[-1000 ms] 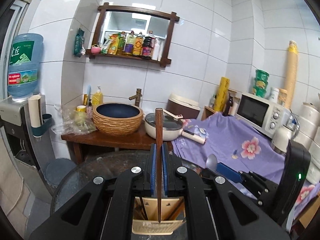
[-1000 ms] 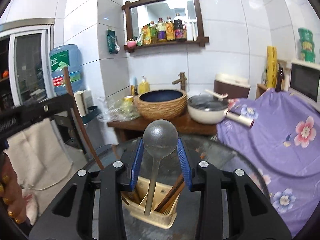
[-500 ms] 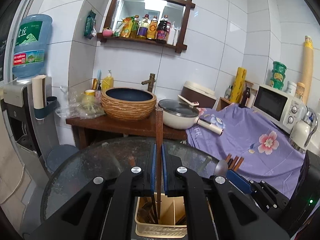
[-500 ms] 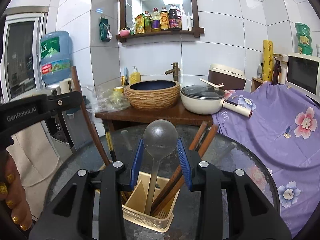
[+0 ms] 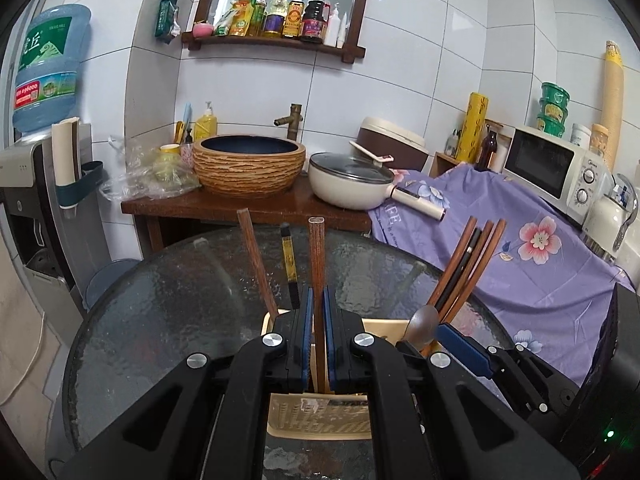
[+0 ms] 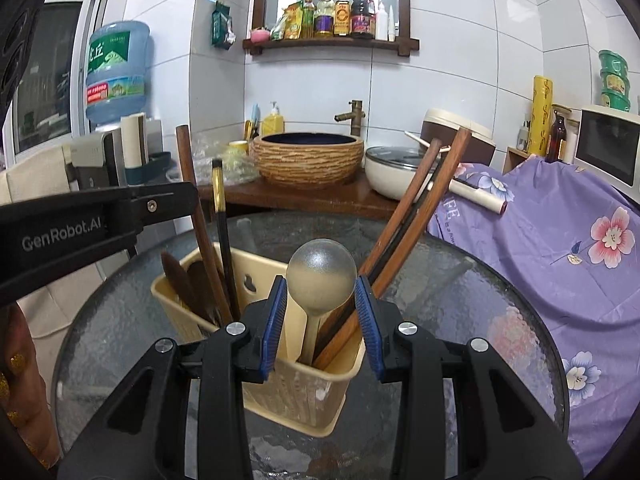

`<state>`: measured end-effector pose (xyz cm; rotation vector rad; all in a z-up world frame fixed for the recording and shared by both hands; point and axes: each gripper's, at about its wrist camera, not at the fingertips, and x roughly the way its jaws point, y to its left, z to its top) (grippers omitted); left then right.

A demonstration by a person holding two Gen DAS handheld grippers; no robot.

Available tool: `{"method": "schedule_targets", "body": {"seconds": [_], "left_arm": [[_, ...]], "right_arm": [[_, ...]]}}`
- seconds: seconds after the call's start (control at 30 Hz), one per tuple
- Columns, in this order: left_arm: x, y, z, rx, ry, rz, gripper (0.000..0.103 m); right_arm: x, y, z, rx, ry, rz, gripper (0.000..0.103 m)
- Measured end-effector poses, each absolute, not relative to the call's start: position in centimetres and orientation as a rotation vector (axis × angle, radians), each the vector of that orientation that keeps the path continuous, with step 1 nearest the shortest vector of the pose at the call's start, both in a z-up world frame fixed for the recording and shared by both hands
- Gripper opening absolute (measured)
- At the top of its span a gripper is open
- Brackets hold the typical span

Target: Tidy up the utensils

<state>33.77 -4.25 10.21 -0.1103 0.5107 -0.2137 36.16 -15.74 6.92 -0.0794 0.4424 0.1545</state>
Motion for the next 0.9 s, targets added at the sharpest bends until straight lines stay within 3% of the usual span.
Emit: {"method": "schedule_targets", "body": {"seconds": [0.17,0.3,0.47,0.5,0.57,0.67,0.73,0.9], "left_arm": [[33.7,-4.2,9.8,-0.116,0.524,-0.234,0.005],[32.9,-3.9,10.2,-0.12,0.504,-0.241,0.011],[30.5,-3.2,10.6,-0.121,0.451,-0.24,0.053],[29.8,-3.0,10.5,-0.118,0.442,-0.24,0.056],[28.7,-2.4,10.2,-0.114,0.43,-0.235,0.073],[26.7,-1.3,9.0,-0.114,0.411,-0.212,0.089],[25.3,-0.5,7.5,-0.114,0.42,-0.215,0.096],[21.8,0.5,3.6,-0.142,0.468,-0.247,0.096]], "right_arm": [[35.8,-15.4,6.7,-0.095,0.438,0.166,0.035],[34.9,-15.9,7.0,-0.079,0.419,0.178,0.047],[32.1,-16.6,7.3,-0.077,0.383,0.196,0.057],[31.6,-16.7,7.3,-0.075,0.383,0.199,0.06],[30.4,-17.2,7.0,-0.072,0.385,0.211,0.071],[28.1,-17.8,6.0,-0.065,0.396,0.225,0.079],[26.4,-18.3,5.2,-0.053,0.409,0.235,0.082],[21.8,-19.4,3.0,-0.025,0.428,0.266,0.09]]}}
